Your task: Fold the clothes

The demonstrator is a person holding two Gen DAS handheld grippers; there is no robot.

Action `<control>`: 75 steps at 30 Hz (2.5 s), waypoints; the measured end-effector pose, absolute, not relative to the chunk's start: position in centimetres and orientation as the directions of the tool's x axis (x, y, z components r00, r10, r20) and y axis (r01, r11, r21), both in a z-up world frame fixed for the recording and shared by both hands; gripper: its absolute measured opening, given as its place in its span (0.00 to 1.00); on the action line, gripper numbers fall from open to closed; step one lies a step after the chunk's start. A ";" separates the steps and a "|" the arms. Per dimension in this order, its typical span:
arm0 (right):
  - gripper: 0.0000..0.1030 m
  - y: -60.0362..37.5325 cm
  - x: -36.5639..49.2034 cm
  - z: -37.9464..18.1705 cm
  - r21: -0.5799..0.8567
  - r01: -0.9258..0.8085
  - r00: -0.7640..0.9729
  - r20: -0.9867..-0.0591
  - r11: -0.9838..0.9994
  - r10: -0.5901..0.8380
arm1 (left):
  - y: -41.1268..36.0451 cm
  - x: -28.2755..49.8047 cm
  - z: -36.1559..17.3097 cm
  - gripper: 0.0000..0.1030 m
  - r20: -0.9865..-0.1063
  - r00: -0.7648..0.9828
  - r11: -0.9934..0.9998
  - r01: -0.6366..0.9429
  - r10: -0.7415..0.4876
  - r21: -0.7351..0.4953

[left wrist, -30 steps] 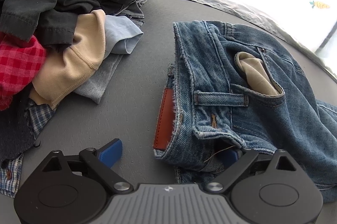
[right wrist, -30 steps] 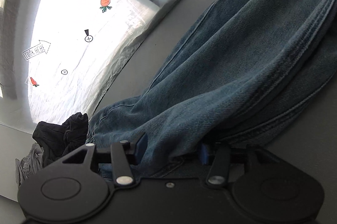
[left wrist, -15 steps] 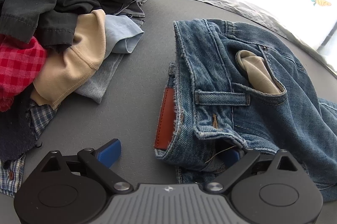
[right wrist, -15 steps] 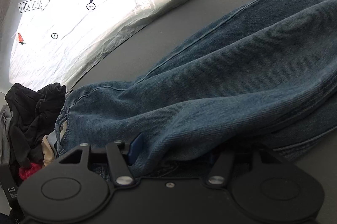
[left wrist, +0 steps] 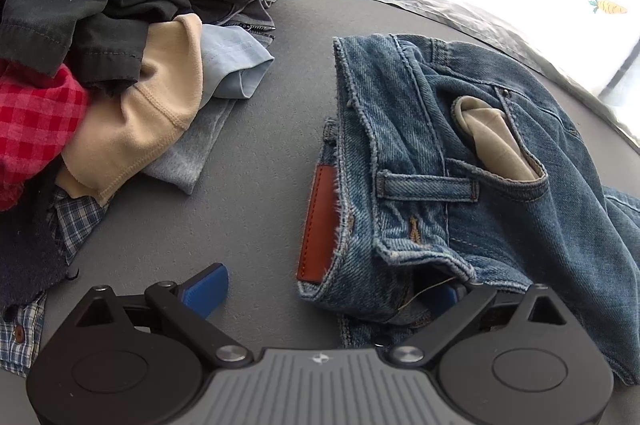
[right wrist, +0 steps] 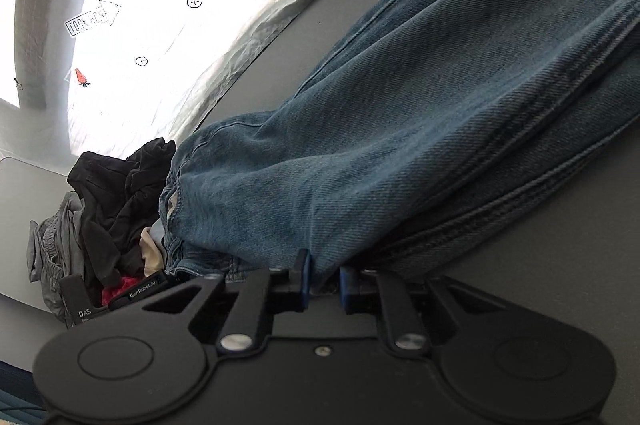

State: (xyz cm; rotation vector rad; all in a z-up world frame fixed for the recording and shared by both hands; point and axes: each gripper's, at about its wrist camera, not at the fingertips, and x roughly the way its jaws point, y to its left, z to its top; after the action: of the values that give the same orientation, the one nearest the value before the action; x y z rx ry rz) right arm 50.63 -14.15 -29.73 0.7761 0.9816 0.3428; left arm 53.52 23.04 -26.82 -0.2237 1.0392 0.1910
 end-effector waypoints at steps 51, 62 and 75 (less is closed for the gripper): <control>0.11 -13.2 49.2 -30.9 0.656 0.377 0.510 -0.736 0.654 0.445 | 21.8 47.8 -22.9 0.22 -0.815 0.576 0.993 -0.046 -0.065 -0.112; 0.12 -14.2 49.0 -31.2 0.683 0.399 0.519 -0.718 0.612 0.464 | 21.2 47.8 -24.2 0.23 -0.837 0.547 0.998 -0.030 -0.025 -0.050; 0.17 -15.0 47.2 -24.5 0.541 0.352 0.662 -0.721 0.764 0.205 | 23.0 47.5 -23.8 0.40 -0.854 0.515 0.977 -0.129 -0.079 -0.168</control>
State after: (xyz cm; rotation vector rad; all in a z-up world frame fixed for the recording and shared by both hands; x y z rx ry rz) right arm 47.15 -14.99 -24.48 0.7190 0.8623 -0.0912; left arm 47.46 23.03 -23.76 -0.2206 1.0318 0.0305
